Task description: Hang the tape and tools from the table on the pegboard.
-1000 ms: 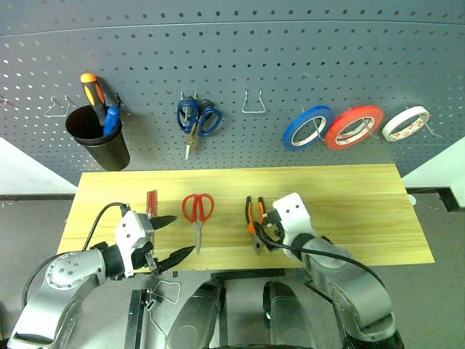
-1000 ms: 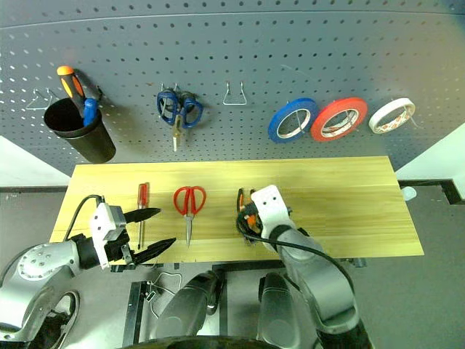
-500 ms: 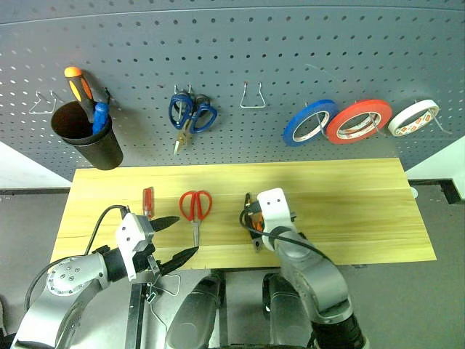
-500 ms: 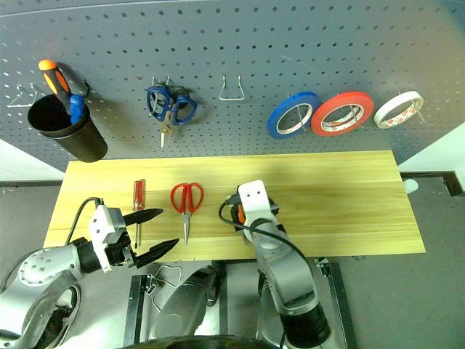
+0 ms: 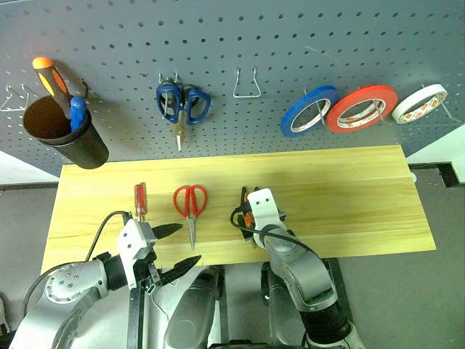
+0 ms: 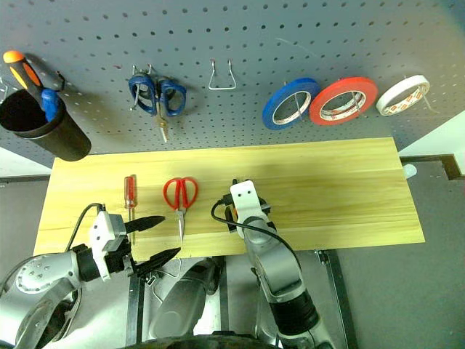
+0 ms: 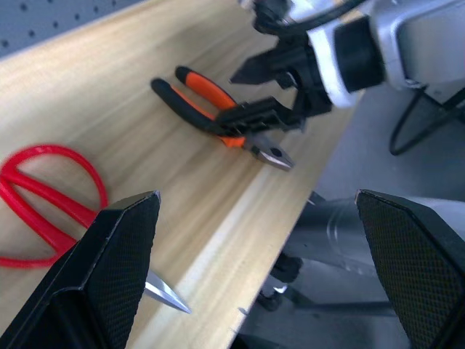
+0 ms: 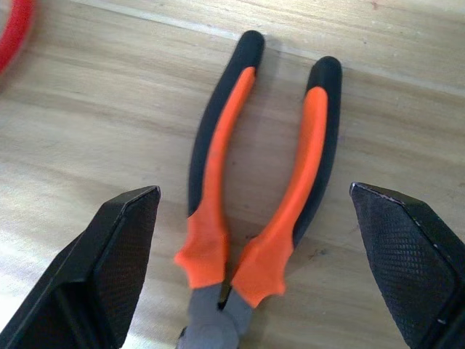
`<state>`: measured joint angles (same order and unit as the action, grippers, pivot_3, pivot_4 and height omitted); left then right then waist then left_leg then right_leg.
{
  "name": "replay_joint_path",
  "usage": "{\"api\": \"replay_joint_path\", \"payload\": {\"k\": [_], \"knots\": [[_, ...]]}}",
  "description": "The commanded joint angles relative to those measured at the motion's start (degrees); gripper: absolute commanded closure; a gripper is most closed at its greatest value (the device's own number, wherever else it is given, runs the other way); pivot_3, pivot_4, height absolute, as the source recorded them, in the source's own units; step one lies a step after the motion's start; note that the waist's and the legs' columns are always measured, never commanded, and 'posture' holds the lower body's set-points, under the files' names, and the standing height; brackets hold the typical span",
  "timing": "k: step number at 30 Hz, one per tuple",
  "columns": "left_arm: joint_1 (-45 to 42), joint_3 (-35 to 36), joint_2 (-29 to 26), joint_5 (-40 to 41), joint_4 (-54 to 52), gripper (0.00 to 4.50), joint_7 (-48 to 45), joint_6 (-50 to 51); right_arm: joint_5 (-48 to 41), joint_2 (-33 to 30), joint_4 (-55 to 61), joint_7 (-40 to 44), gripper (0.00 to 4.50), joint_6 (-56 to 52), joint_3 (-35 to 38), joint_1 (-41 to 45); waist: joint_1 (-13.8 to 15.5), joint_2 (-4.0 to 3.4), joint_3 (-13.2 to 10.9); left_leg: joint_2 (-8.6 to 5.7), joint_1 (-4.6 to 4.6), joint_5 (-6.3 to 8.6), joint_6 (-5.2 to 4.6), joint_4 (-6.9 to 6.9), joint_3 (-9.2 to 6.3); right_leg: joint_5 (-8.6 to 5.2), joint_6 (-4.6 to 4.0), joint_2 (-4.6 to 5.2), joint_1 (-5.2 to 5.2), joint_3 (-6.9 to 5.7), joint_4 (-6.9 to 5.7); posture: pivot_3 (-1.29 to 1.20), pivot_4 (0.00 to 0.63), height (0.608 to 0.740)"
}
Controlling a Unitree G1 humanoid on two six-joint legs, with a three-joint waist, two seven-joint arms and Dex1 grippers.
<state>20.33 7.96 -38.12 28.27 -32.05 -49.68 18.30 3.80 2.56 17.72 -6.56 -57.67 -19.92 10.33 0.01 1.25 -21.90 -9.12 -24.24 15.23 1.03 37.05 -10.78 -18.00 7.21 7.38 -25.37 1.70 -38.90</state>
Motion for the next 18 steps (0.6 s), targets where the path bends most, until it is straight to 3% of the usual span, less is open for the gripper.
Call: {"api": "replay_joint_path", "payload": {"k": [1,18], "knots": [[2.0,1.5,-0.1,1.2,-2.9,0.00,0.4,0.0,0.3,1.8,-0.1,0.1,0.11,0.7,0.3,0.6,-0.2,-0.02,-0.4,0.00,-0.03,0.00,0.00,0.02,0.00,0.00,0.00,0.00,-0.02,-0.02,-0.01,0.05,0.483,0.710],[2.9,1.8,0.0,2.2,-5.6,0.00,2.1,1.5,0.5,2.3,-0.9,-0.5,0.11,-4.7,2.9,2.1,-0.7,-0.11,-1.8,0.00,-0.13,0.00,0.01,0.02,0.03,0.00,0.00,0.03,-0.14,-0.04,-0.04,0.05,0.500,0.710]]}}
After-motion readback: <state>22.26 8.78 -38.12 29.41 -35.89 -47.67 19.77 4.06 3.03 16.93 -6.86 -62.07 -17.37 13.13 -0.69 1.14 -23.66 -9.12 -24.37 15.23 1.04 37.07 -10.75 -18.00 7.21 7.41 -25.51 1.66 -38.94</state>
